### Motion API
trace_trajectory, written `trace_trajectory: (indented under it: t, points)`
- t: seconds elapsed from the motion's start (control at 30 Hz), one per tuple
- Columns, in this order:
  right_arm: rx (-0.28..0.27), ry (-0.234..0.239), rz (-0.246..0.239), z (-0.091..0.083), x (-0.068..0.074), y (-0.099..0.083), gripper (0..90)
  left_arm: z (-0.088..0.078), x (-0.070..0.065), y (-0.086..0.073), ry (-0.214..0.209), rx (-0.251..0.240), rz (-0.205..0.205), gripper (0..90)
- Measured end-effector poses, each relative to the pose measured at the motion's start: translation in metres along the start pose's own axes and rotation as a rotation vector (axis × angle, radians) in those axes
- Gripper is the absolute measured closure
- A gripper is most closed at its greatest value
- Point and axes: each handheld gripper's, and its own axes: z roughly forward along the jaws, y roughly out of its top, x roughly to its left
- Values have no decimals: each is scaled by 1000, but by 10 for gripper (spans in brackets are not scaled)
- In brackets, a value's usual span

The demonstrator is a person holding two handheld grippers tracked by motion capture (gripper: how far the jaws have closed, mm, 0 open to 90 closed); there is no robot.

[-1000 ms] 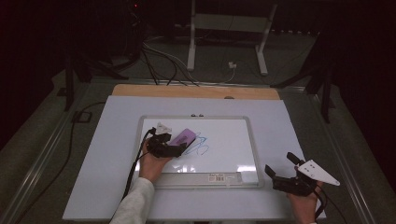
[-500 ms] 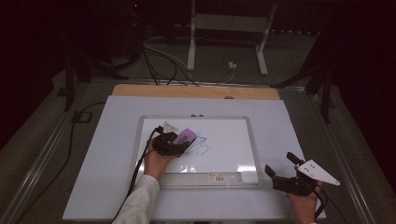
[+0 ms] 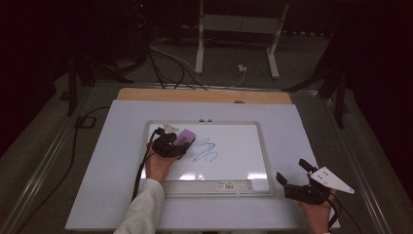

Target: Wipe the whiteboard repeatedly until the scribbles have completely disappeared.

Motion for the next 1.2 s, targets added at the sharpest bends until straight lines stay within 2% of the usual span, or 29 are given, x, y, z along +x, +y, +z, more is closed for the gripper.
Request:
trace_trajectory:
  t: [0.1,0.23,0.4,0.53,0.6,0.7,0.93,1.0,1.1,1.2]
  points:
    - [0,0,0,0,0,0,8,1,4,1,5,-6,-19,418]
    - [1,1,-1,0,0,0,8,2,1,2,11,1,-11,419]
    - [1,1,-1,0,1,0,8,2,-16,1,-9,12,37,419]
    - [1,1,-1,0,1,0,8,0,-34,-1,-44,24,77,419]
    - [1,2,-1,0,1,0,8,0,-38,-2,-45,23,88,419]
    - [-1,1,-2,0,1,0,8,1,-35,-2,-51,25,75,419]
    - [-1,-2,3,-1,-1,0,8,2,-12,3,36,21,14,420]
    - [-2,-2,2,-1,0,0,8,2,-6,4,34,21,-12,420]
    - [-1,-1,2,0,0,0,8,2,-9,4,47,25,-2,420]
    - [1,1,-2,0,0,0,8,2,-18,3,27,31,17,420]
